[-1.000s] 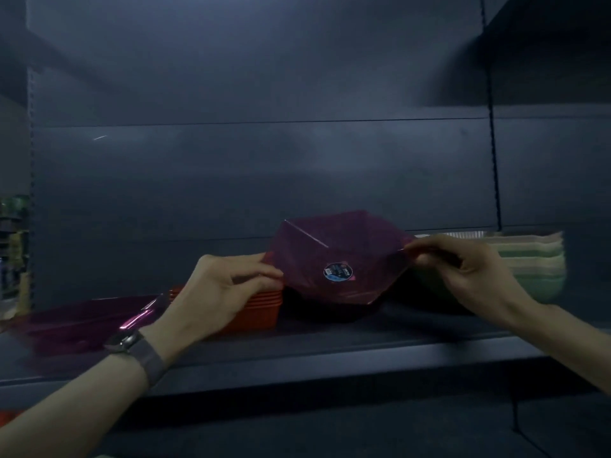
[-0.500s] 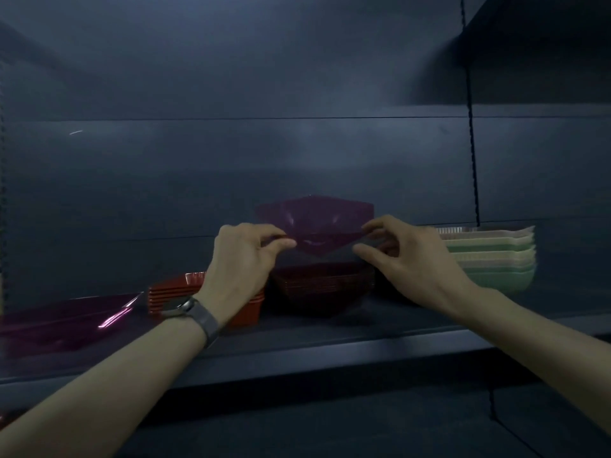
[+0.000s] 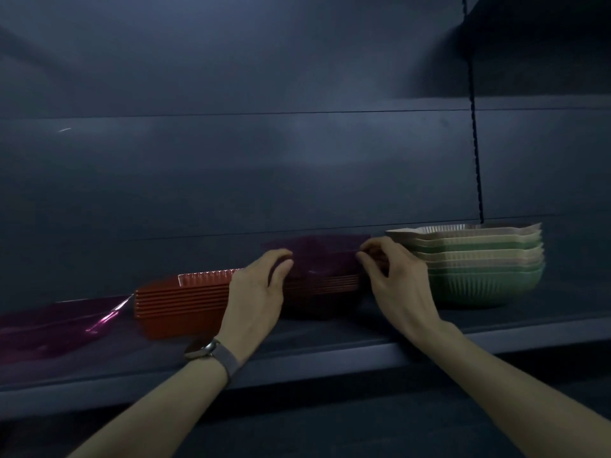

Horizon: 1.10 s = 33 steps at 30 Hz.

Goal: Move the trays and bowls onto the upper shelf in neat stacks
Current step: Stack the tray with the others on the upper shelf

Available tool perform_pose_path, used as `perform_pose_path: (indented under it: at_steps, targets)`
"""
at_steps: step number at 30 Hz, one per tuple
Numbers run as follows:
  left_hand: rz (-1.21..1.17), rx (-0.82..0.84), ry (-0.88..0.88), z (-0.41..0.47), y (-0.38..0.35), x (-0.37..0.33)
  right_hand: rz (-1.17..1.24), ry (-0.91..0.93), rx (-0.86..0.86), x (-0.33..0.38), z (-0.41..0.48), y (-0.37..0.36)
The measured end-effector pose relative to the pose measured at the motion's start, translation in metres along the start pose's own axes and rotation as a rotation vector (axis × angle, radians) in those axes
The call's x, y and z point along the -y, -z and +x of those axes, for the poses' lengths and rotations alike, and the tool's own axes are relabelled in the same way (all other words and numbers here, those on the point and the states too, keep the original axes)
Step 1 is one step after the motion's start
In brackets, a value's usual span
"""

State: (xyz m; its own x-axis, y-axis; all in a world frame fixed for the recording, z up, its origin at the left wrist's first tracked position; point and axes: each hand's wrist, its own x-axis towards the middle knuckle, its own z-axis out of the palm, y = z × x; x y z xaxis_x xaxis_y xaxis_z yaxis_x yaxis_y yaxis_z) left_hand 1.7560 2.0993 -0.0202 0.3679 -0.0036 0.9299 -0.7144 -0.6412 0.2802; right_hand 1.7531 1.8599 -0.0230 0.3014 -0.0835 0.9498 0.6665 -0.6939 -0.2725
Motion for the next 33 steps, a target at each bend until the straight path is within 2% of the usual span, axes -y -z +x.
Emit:
perform_pose_path:
  at_steps: [6,17,23,33]
  targets:
    - [0.107,0.094,0.029,-0.0052,0.0000,0.0061,-0.109,-0.025,0.081,-0.0027,-0.0063,0.0020]
    - [0.154,0.099,0.085,-0.0096,0.0014,0.0025,-0.139,-0.079,0.125,-0.0004,-0.0083,0.0015]
    - [0.114,0.131,0.195,-0.0069,-0.0015,0.0050,-0.088,-0.295,0.297,-0.0013,-0.0048,0.0039]
    - [0.116,0.242,0.251,-0.0071,0.0000,0.0033,-0.103,-0.289,0.309,-0.0033,-0.0049,0.0027]
